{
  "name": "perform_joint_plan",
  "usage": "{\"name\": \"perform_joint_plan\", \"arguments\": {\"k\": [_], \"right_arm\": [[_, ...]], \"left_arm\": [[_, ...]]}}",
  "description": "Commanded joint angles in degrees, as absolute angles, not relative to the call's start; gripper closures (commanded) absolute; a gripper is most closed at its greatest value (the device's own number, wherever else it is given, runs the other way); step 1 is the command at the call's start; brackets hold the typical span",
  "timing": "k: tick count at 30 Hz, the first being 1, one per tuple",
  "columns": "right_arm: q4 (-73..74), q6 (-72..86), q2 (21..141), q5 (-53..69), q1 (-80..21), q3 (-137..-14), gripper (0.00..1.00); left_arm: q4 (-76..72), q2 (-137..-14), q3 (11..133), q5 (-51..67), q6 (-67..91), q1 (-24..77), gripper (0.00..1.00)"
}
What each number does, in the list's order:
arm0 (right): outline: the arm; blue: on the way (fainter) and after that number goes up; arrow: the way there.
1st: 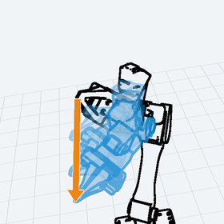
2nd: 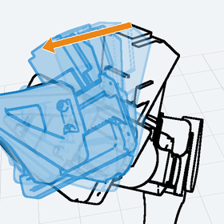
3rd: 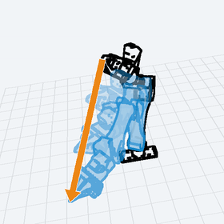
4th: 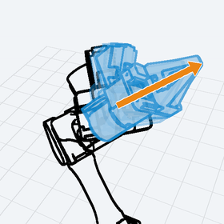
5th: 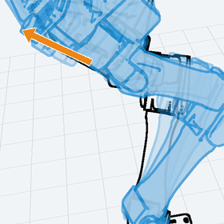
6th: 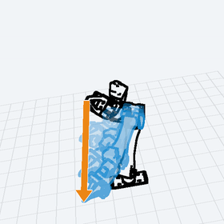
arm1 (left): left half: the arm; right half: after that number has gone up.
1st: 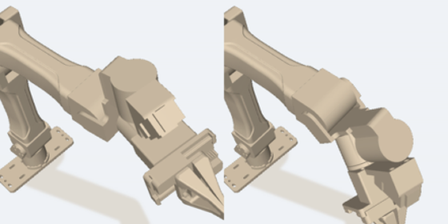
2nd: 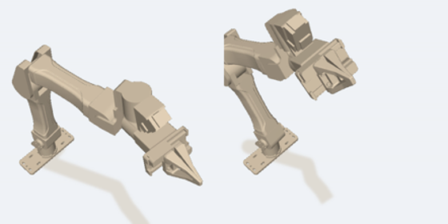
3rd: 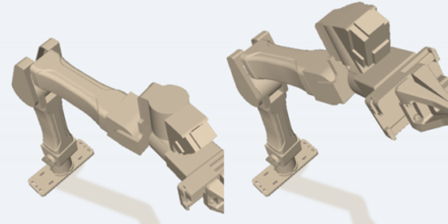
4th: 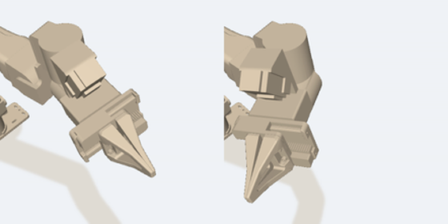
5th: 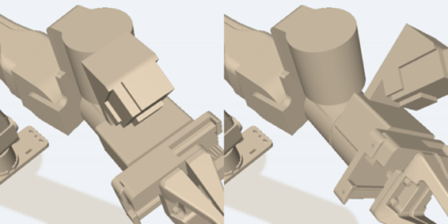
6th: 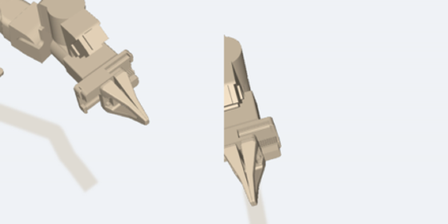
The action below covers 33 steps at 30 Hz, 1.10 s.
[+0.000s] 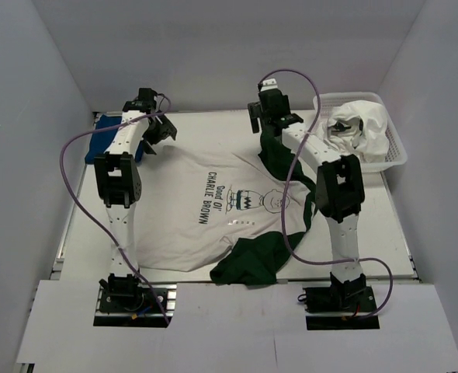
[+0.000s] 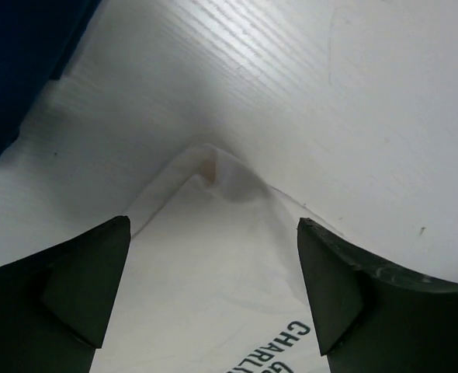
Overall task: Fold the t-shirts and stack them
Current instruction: Flatten out the tshirt
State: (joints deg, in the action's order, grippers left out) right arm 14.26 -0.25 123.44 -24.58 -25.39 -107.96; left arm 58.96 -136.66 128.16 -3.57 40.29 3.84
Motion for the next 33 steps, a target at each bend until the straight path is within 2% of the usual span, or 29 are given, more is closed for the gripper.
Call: {"name": "perform_joint_plan", "arguments": {"k": [1, 6, 11, 17, 20, 33], "right_arm": [[22.15, 0.95, 123.5, -21.2, -24.61, -114.26, 0.1], [21.79, 6.75, 112.97, -15.91, -22.77, -100.58, 0.1], [24.61, 12.39, 110.48, -11.01, -19.18, -93.61, 0.1], [26.28, 13.8, 119.33, 2.79, -17.4, -101.05, 0.1], [28.99, 15.11, 124.88, 4.13, -17.14, -106.69, 0.1], [28.91, 20.21, 136.75, 5.89, -12.13, -113.19, 0.1]], "left_arm": [[59.33, -133.6, 130.18, -2.72, 40.17, 3.52, 0.01], [51.95, -126.66, 120.7, 0.35, 37.62, 4.04, 0.01], [48.61, -124.72, 114.1, 7.62, 34.19, 6.24, 0.01], [48.25, -129.28, 111.88, 9.05, 32.97, 8.17, 0.01], [47.64, -131.57, 112.93, 7.83, 32.96, 8.17, 0.01], [50.27, -137.28, 115.22, 1.16, 34.18, 7.03, 0.01]]}}
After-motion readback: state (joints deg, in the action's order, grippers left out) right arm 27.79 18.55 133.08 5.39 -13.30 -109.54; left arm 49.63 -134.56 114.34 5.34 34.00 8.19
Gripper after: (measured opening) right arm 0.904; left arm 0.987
